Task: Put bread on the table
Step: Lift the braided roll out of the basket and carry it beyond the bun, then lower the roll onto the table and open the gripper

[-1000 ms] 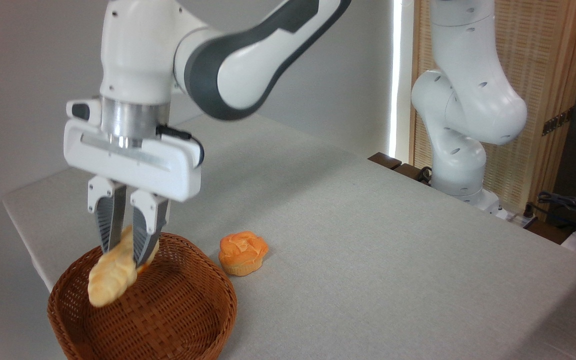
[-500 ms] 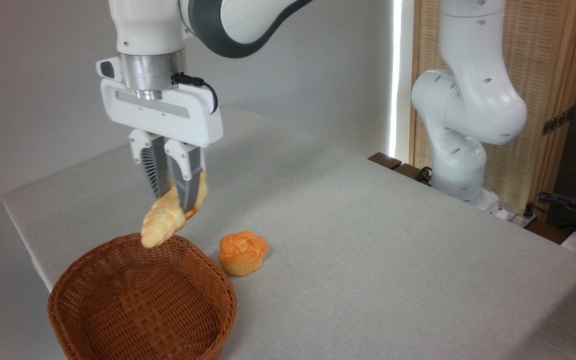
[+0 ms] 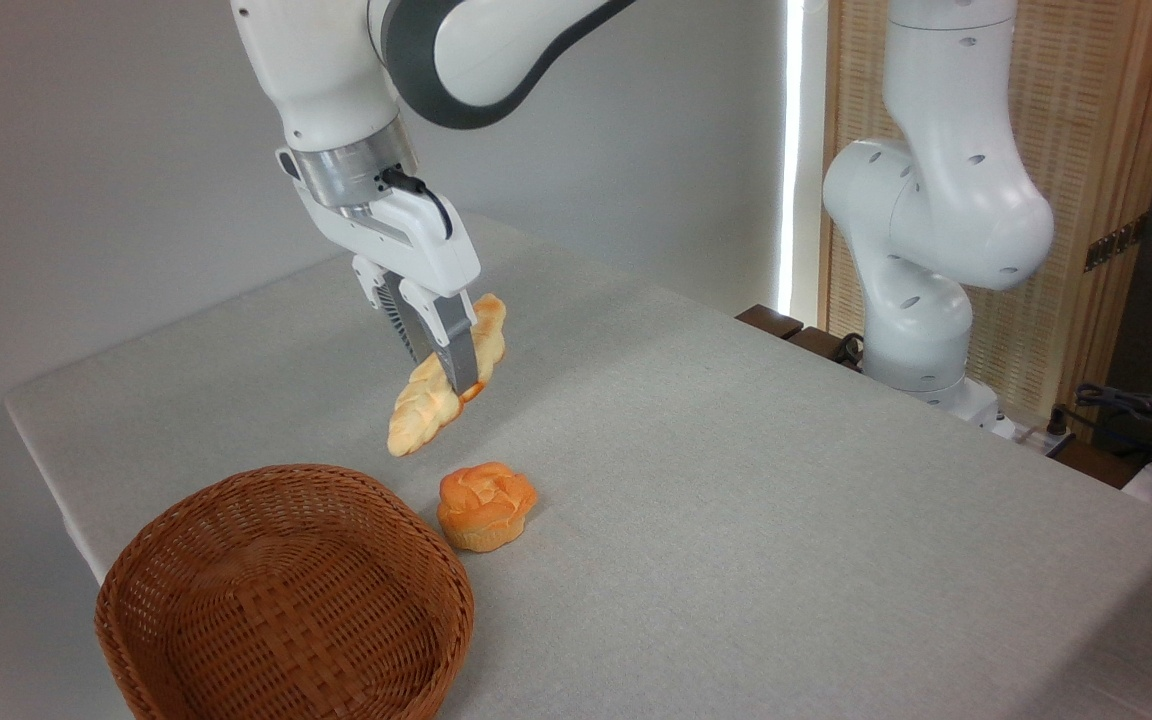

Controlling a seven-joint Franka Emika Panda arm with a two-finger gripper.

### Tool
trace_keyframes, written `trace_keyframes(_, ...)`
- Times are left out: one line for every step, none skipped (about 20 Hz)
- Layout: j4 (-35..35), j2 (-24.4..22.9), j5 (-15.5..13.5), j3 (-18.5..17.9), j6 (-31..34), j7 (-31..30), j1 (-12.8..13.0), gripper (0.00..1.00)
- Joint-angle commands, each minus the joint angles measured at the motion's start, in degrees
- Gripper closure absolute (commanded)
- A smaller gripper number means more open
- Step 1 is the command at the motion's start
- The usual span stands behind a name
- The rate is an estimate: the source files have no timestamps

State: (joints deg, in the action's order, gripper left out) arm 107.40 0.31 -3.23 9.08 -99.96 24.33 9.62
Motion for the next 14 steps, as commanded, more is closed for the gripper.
trace_keyframes(0.97, -0.22, -0.90, 0.94, -0.32, 1.42, -0.21, 0.00)
trace_keyframes(0.97, 0.22, -0.90, 0.94, -0.50, 1.42, -0.21, 0.00)
trace_keyframes(0.97, 0.39, -0.90, 0.94, -0.76, 1.42, -0.21, 0.00)
trace_keyframes(0.97, 0.66, -0.90, 0.94, -1.02, 1.42, -0.21, 0.00)
trace_keyframes(0.88, 0.83, -0.64, 1.03, -1.37, 1.42, -0.21, 0.00)
trace_keyframes(0.88, 1.01, -0.55, 0.94, -1.90, 1.42, -0.21, 0.00)
trace_keyframes(0.88, 1.10, -0.38, 0.94, -3.03, 1.42, -0.21, 0.00)
trace_keyframes(0.88, 1.36, -0.29, 0.94, -4.52, 1.42, -0.21, 0.00)
trace_keyframes(0.88, 1.71, -0.20, 0.94, -6.11, 1.42, -0.30, 0.00)
trace_keyframes(0.88, 1.71, -0.11, 0.85, -7.51, 1.42, -0.30, 0.00)
trace_keyframes(0.62, 1.71, -0.03, 0.50, -8.14, 1.42, -0.30, 0.00)
trace_keyframes(0.35, 1.63, 0.15, 0.24, -8.40, 1.42, -0.39, 0.00)
trace_keyframes(-0.17, 1.54, 1.19, 0.15, -8.49, 1.42, -0.48, 0.00)
trace_keyframes(-1.22, 1.54, 2.77, 0.06, -8.49, 1.42, -0.82, 0.00)
